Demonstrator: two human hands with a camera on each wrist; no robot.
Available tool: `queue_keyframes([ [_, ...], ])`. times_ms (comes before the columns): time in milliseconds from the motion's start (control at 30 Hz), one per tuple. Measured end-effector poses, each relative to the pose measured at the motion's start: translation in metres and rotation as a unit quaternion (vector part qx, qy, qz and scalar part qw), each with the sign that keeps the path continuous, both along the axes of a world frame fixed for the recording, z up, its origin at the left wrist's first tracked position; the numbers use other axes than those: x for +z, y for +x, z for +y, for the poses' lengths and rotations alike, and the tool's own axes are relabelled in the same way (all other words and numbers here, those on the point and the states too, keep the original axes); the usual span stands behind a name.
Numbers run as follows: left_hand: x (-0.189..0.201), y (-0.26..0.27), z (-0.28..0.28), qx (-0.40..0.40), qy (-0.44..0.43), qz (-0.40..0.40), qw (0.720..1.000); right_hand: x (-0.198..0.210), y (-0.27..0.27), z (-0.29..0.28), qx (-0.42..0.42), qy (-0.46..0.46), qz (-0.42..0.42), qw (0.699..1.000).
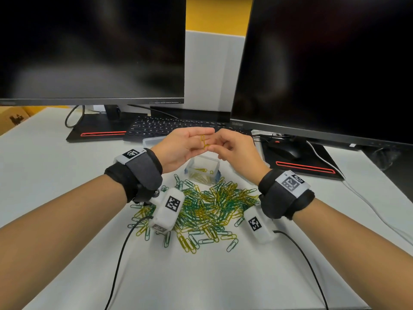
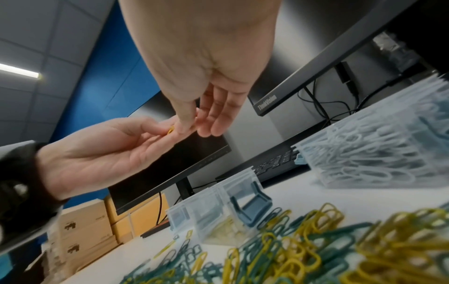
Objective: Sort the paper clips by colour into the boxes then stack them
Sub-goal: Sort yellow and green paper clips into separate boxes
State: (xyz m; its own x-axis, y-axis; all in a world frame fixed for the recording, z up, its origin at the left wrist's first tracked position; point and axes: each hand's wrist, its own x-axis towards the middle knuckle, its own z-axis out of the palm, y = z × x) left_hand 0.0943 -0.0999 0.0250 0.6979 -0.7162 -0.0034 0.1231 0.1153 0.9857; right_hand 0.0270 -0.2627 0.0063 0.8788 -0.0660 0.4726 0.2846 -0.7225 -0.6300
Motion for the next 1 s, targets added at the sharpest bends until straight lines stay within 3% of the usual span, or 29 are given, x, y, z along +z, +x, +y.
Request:
queue_keyframes([
  [233, -0.002, -0.002, 0.004, 0.050, 0.036, -0.099, 0.993, 0.004, 0.004, -0.002, -0.003, -0.016, -0.005, 1.000],
  [333, -0.002, -0.004, 0.003, 0.055, 0.032, -0.085, 0.994, 0.003, 0.004, -0.001, -0.004, -0.015, -0.003, 1.000],
  [533, 0.003, -0.008, 0.005, 0.030, 0.054, -0.133, 0.989, 0.005, 0.000, 0.000, -0.003, -0.005, -0.006, 1.000],
  [667, 0.003, -0.002, 0.007, 0.055, 0.072, -0.131, 0.987, 0.009, -0.002, 0.000, 0.000, 0.006, -0.006, 1.000],
  [867, 0.004, 0.000, 0.008, 0.111, 0.133, -0.201, 0.964, 0.011, -0.002, 0.003, -0.024, 0.000, -0.017, 1.000],
  [933, 0.002, 0.002, 0.005, 0.129, 0.141, -0.177, 0.966, 0.008, -0.001, 0.006, -0.037, -0.003, -0.028, 0.999],
  [1000, 0.000, 0.004, 0.001, 0.133, 0.135, -0.104, 0.976, 0.006, -0.002, 0.011, -0.031, 0.001, -0.029, 0.999],
])
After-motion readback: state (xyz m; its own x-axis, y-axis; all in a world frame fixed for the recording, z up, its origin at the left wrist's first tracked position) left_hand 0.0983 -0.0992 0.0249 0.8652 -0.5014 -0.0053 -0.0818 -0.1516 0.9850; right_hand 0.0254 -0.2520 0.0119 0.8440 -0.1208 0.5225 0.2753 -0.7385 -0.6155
